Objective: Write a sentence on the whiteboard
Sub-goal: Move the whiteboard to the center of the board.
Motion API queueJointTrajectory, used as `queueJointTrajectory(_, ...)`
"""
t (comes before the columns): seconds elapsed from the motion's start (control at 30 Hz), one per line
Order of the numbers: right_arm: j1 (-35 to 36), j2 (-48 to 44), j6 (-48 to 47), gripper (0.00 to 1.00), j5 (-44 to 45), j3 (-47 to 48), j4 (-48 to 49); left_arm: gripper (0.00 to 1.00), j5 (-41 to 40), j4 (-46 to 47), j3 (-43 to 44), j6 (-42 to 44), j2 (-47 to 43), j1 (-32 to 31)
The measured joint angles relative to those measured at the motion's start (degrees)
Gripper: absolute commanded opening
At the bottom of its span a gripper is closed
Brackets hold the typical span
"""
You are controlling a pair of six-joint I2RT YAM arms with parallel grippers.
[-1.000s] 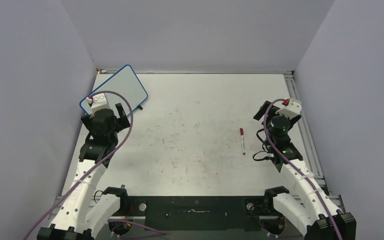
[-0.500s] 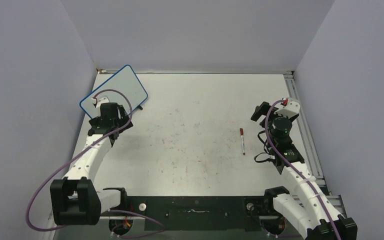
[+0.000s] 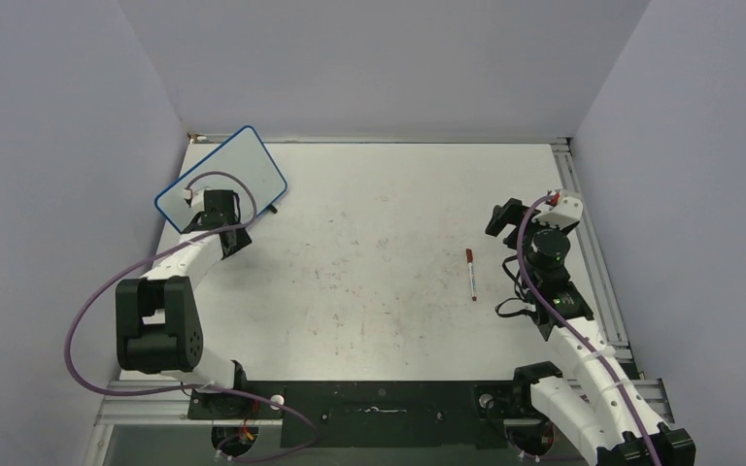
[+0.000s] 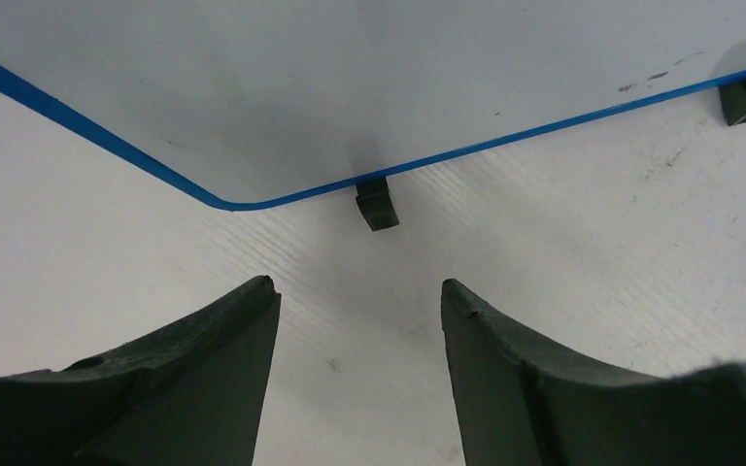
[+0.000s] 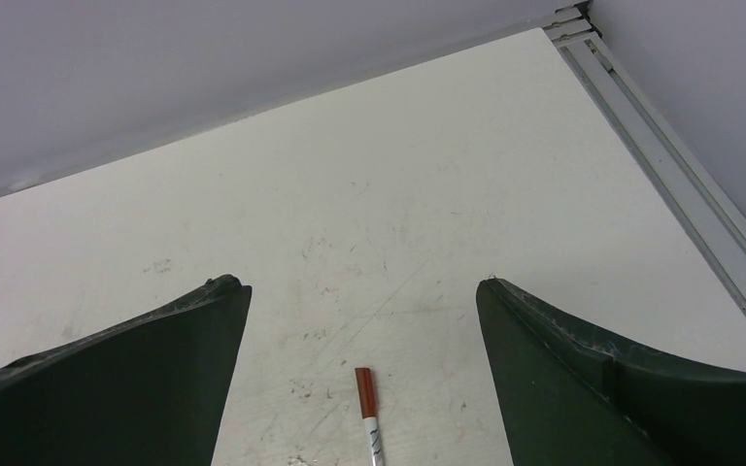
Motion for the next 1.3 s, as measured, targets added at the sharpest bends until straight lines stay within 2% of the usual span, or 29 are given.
queueJointTrajectory(0.1,0.00,0.00,0.00,0.90,-0.20,0.00,-0.02,0.47,-0.26,0.63,0.46,0.11,1.97,0.31)
queueJointTrajectory(0.3,0.00,0.07,0.02,0.90,-0.44,0.00,-0.02,0.47,-0.11,2.03,1.49,0.17,5.35,0.94)
queueJointTrajectory(0.67,0.00,0.31,0.00,0.90,-0.63,0.00,0.00,0.36,0.09,3.21,2.12,0.35,8.31,1.60)
queueJointTrajectory(1.07,0.00,0.48,0.00,0.90,-0.85,0.00,0.02,0.35,1.36,3.78,2.80,0.39,10.60,2.64)
queueJointTrajectory(1.3,0.00,0.48,0.00,0.90,-0.87,0.00,0.04,0.28,1.57,4.04,3.26,0.63,11.34,2.71)
